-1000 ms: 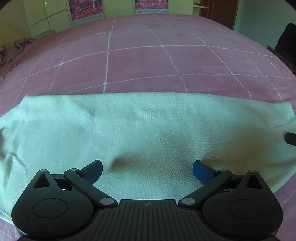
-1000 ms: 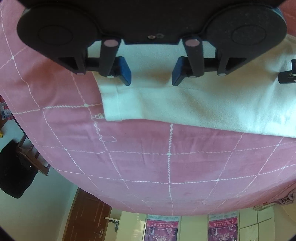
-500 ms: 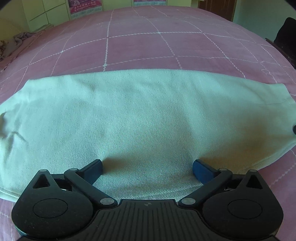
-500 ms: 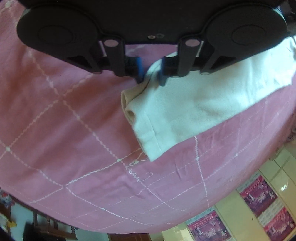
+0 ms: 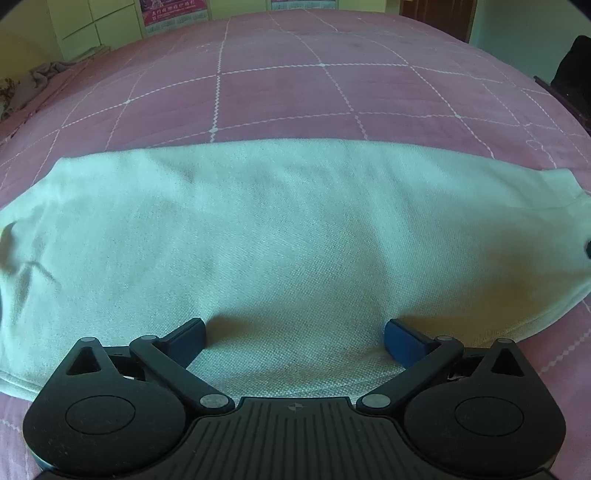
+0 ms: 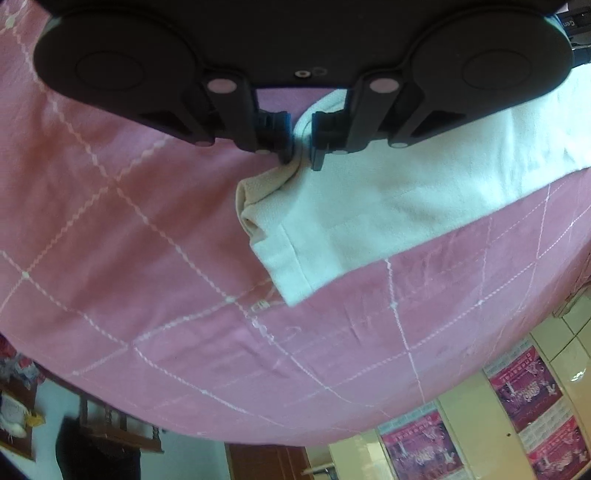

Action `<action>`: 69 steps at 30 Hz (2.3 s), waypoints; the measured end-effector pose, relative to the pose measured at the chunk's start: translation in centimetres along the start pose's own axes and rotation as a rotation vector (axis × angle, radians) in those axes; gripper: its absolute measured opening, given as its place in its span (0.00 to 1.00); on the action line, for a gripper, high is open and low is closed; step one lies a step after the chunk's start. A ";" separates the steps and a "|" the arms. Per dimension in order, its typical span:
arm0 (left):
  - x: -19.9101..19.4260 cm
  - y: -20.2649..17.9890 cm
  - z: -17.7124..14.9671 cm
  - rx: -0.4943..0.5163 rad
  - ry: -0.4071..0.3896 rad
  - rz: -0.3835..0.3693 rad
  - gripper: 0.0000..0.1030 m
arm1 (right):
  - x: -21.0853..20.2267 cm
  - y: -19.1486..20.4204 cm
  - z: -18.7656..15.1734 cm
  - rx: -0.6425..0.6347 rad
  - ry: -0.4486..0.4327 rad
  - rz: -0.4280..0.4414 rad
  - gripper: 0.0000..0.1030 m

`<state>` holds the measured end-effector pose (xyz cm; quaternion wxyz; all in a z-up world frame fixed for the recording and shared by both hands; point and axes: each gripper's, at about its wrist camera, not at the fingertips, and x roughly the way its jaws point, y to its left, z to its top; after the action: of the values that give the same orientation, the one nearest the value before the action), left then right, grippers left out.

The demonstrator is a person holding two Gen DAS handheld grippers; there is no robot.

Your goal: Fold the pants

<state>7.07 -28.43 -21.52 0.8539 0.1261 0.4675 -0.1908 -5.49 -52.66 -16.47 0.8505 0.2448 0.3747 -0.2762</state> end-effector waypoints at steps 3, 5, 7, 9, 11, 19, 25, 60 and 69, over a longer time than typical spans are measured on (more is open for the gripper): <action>-1.6 1.9 0.1 -0.029 -0.044 0.001 0.93 | 0.2 0.7 0.3 -0.038 0.011 -0.038 0.08; -2.1 3.7 0.0 -0.027 -0.076 0.039 0.93 | -0.5 1.4 0.5 -0.059 -0.012 -0.041 0.08; -1.6 6.2 -0.1 -0.049 -0.072 0.091 0.93 | -0.7 2.5 0.6 -0.108 -0.016 -0.060 0.08; -0.2 8.7 -0.6 -0.065 -0.034 0.156 0.93 | -1.3 3.5 0.9 -0.105 -0.038 -0.050 0.08; 1.2 10.0 -1.5 -0.028 -0.022 0.127 1.00 | -2.2 5.8 1.0 -0.154 -0.069 -0.026 0.08; -0.7 15.7 -1.1 -0.274 0.009 0.029 0.93 | -5.1 19.7 -0.6 -0.344 -0.120 0.251 0.08; -1.1 23.0 -1.6 -0.489 0.037 -0.046 0.93 | -2.3 28.8 -6.2 -0.474 0.026 0.401 0.16; -2.6 22.6 -0.7 -0.481 -0.057 -0.167 0.19 | -1.9 19.7 -5.5 -0.360 -0.032 0.266 0.35; -4.5 21.5 -1.5 -0.397 -0.131 -0.043 0.38 | 0.8 23.9 -8.4 -0.571 0.112 0.226 0.32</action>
<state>13.27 -7.60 -17.75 0.8863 -0.0674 0.4419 -0.1206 6.37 -30.30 -17.14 0.8883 0.0507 0.4537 -0.0494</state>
